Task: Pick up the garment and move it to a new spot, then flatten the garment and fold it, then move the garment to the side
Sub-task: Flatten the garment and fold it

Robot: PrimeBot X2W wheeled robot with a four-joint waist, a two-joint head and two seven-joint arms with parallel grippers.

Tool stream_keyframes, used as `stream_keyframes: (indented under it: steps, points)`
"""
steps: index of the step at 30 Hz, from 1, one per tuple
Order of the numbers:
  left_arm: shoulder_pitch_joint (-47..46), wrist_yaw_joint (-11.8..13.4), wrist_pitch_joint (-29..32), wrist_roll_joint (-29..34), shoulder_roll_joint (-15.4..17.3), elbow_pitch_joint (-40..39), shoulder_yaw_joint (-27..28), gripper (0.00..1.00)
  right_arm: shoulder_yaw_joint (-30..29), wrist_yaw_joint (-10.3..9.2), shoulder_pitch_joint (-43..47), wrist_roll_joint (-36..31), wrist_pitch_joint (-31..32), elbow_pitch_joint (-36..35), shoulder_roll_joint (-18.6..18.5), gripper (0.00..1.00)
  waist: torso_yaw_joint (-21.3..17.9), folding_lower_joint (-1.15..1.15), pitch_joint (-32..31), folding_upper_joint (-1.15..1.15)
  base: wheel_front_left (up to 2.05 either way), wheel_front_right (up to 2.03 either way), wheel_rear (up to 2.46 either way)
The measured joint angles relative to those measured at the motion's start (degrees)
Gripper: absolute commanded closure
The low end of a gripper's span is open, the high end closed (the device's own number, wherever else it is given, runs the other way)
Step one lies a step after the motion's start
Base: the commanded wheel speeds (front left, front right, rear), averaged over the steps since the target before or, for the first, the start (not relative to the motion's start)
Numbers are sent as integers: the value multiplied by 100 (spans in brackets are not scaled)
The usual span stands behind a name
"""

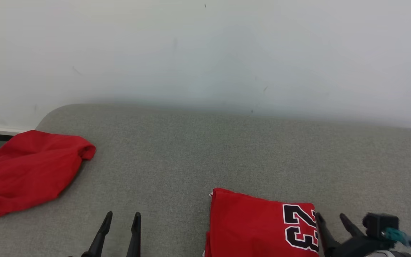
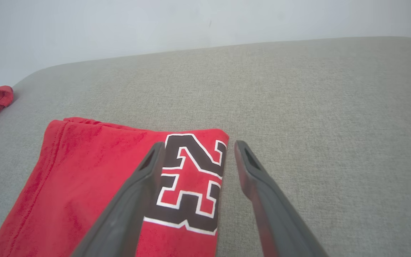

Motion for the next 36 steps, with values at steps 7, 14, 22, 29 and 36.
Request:
stream_keyframes:
  steps: [7, 14, 22, 29, 36]
  points:
    - [168, -2, 0, -231, 36, 101, 308, 0, -113, 0, 586, -82, -1344, -321, 78, 0, -107, 0, -115, 0, 0, 0, 0]
    - [291, -30, 0, -511, 22, 168, 573, 0, -179, 1, 769, -113, -2251, -339, 83, 0, -292, 0, -204, 0, 0, 0, 0]
    - [351, -38, 0, -554, 142, 278, 557, 0, -304, 0, 831, -243, -2581, -191, 86, 0, -443, 1, -251, 0, 0, 0, 0]
    - [361, -38, 0, -281, 211, 341, 550, 0, -282, 1, 833, -289, -2611, -140, 87, 0, -519, 0, -249, 0, 0, 0, 0]
    - [360, -38, 0, -243, 147, 359, 583, 0, -224, 1, 797, -182, -2574, -122, 87, 0, -516, 0, -243, 0, 0, 0, 0]
